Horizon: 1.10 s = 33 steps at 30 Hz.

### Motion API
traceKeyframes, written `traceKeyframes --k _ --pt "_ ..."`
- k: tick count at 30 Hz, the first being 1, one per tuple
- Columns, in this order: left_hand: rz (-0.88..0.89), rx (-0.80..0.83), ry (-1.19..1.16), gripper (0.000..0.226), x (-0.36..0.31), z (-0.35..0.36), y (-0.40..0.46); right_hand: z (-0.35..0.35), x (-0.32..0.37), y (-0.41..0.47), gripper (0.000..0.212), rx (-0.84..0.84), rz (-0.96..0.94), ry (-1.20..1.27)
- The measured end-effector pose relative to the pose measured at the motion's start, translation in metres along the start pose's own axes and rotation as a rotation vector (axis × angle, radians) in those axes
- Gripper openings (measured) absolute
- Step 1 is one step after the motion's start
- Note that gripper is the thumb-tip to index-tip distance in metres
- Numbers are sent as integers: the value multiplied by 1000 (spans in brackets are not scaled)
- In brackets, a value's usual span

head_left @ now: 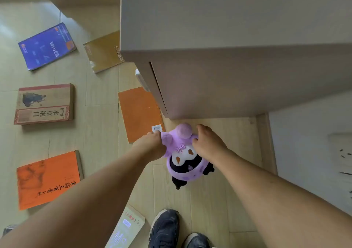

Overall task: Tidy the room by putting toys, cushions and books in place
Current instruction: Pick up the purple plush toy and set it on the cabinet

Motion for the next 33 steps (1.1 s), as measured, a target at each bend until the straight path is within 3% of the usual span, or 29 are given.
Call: traceKeyframes --k 11,19,25,30,33 --pt "5 7 53 35 6 13 15 32 8 32 65 68 -73 -44" --pt "-14 -90 -10 22 11 32 10 59 6 25 45 31 -26 -99" --pt "72 -31 25 13 -1 32 -13 53 5 3 42 46 -34 -160" --pt "182 -144 128 22 -23 -15 -45 9 9 -25 25 78 -31 -189" --pt "201 -172 150 22 -38 -64 -78 -33 22 -57 26 51 -2 -132"
Point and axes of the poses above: each hand's wrist, its own y-axis towards the middle knuckle, its own z-axis out of the palm, x = y × z, the point moved 2 cm from there along y, towards the middle knuckle, and after that the axes turned 14 degrees about -x, right-handed, at the moved point
